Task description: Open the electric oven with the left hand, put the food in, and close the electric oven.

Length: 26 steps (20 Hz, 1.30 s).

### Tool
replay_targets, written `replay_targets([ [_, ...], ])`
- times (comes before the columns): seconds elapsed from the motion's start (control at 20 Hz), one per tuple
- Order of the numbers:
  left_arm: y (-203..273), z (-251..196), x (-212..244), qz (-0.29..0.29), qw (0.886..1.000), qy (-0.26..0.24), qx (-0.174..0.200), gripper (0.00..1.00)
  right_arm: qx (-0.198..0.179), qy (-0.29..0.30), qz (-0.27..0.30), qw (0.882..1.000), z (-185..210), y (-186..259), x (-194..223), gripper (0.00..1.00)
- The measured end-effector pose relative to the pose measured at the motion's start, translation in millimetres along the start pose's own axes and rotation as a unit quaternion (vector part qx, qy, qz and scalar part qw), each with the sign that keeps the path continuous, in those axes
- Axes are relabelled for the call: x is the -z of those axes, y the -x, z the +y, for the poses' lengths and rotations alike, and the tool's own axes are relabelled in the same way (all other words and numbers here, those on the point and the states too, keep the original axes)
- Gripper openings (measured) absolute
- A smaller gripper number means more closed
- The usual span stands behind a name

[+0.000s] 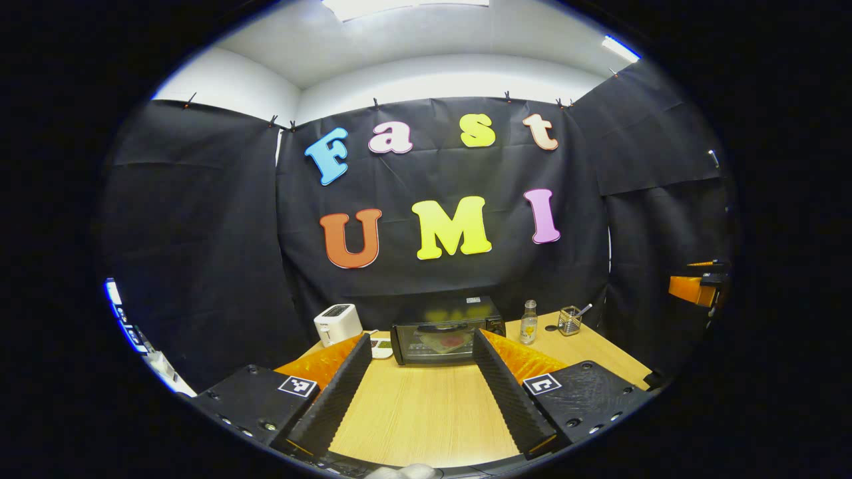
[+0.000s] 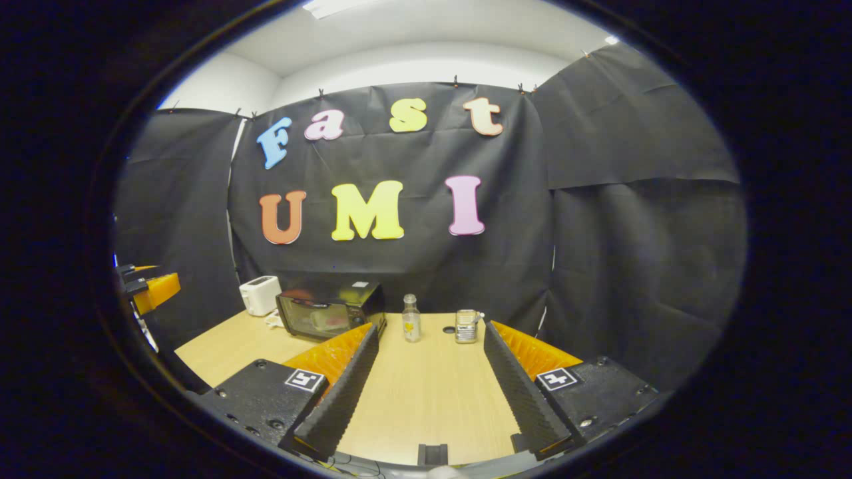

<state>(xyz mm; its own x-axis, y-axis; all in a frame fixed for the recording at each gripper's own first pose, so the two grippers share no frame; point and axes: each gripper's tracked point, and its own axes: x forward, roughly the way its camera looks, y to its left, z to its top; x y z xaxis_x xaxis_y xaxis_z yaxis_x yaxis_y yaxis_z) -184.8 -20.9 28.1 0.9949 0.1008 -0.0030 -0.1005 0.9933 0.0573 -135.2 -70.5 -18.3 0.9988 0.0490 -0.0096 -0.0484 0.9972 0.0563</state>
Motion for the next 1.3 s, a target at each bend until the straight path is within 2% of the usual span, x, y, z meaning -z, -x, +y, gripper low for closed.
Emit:
replay_targets([
  [0.05,6.2,2.8,-1.4,-0.001,1.000,0.006,-0.003,0.97,0.000,0.001,-0.002,1.000,2.3,3.7,-1.7,1.00],
  [0.1,10.0,4.9,-4.5,-0.007,1.000,0.013,-0.007,1.00,-0.001,0.000,-0.007,1.000,6.6,7.6,-5.0,0.96],
  [0.15,12.4,10.5,-9.1,-0.017,1.000,0.017,-0.012,0.96,-0.002,-0.001,-0.012,1.000,12.8,11.5,-10.2,1.00],
  [0.25,7.1,10.0,-13.0,-0.028,0.999,0.017,-0.002,0.96,0.008,0.008,-0.017,1.000,20.3,15.3,-15.6,0.96],
  [0.3,4.9,8.1,-13.0,-0.024,1.000,0.017,0.008,0.96,0.014,0.013,-0.015,1.000,23.7,18.7,-15.6,1.00],
  [0.45,-1.2,16.6,-16.7,-0.029,0.999,0.022,0.022,0.97,0.017,0.028,-0.026,0.999,43.9,27.9,-26.3,1.00],
  [0.5,-1.7,19.3,-14.3,-0.023,0.999,0.030,0.026,0.97,0.025,0.029,-0.028,0.999,44.7,30.9,-27.6,0.96],
  [0.6,-1.6,21.9,-16.5,-0.026,0.998,0.039,0.041,0.97,0.026,0.025,-0.038,0.999,57.8,37.9,-36.2,1.00],
  [0.85,4.8,35.3,-21.4,-0.036,0.997,0.033,0.064,0.96,0.042,0.017,-0.045,0.998,68.6,47.4,-41.6,1.00],
  [0.95,7.0,36.8,-21.3,-0.034,0.997,0.040,0.064,0.96,0.040,0.020,-0.046,0.998,73.2,49.7,-41.7,0.96],
  [1.0,7.1,37.9,-21.8,-0.033,0.997,0.041,0.063,0.96,0.039,0.019,-0.046,0.998,74.0,50.0,-41.2,1.00],
  [1.3,8.1,27.8,-19.4,-0.028,0.997,0.037,0.067,0.96,0.041,0.016,-0.033,0.998,66.2,49.1,-35.2,1.00],
])
